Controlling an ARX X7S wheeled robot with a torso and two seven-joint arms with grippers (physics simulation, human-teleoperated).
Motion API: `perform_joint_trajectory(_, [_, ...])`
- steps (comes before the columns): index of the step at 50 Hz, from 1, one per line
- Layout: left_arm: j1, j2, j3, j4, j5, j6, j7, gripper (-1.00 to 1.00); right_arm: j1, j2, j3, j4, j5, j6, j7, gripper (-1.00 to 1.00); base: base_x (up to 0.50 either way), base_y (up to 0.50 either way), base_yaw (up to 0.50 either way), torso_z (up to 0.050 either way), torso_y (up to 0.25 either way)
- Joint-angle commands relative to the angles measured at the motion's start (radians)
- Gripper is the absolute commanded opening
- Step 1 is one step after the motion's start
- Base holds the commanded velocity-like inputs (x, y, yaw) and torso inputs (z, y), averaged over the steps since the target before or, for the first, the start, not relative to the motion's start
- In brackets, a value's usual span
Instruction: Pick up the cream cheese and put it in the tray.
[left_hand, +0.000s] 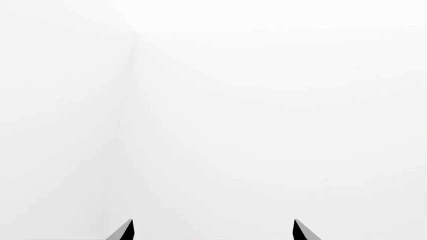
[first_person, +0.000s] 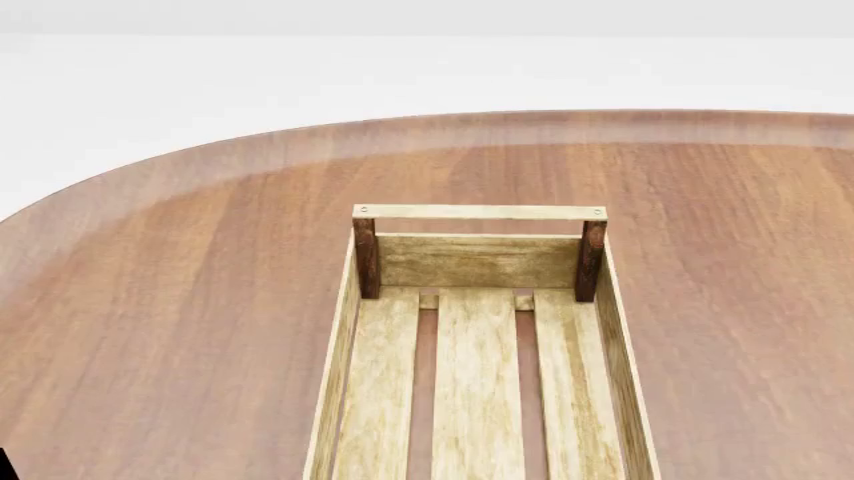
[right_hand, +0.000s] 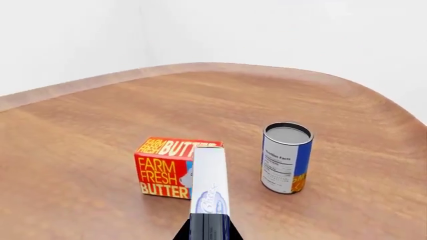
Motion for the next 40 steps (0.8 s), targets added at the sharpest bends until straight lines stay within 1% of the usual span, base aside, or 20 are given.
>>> perform_joint_trajectory(1, [-0.004, -0.003, 0.001, -0.006, -0.006, 0.004, -0.001, 1.00, -0.040, 0.012, -0.003, -0.132, -0.098, 0.003, 0.049, -1.00, 0.00, 0.00, 0.00, 0.000, 0.000])
perform_joint_trajectory(14, [-0.010, -0.004, 0.003, -0.017, -0.010, 0.008, -0.002, 1.00, -0.012, 0.035, -0.033, -0.199, -0.109, 0.054, 0.058, -1.00, 0.00, 0.00, 0.00, 0.000, 0.000])
perform_joint_trajectory(24, [-0.007, -0.007, 0.002, -0.011, -0.011, 0.006, -0.006, 1.00, 0.031, 0.083, -0.050, -0.278, -0.122, 0.168, 0.093, -1.00, 0.00, 0.00, 0.00, 0.000, 0.000])
perform_joint_trajectory(32, [-0.009, -0.008, 0.004, -0.011, -0.015, 0.001, -0.007, 1.00, 0.037, 0.100, -0.046, -0.324, -0.109, 0.203, 0.101, -1.00, 0.00, 0.00, 0.00, 0.000, 0.001])
perform_joint_trajectory(36, [-0.009, -0.010, 0.004, -0.008, -0.019, 0.000, -0.007, 1.00, 0.061, 0.136, -0.052, -0.386, -0.106, 0.285, 0.121, -1.00, 0.00, 0.00, 0.00, 0.000, 0.000])
perform_joint_trajectory(40, [-0.013, -0.010, 0.006, -0.011, -0.020, -0.001, -0.007, 1.00, 0.072, 0.147, -0.051, -0.407, -0.102, 0.311, 0.129, -1.00, 0.00, 0.00, 0.00, 0.000, 0.000])
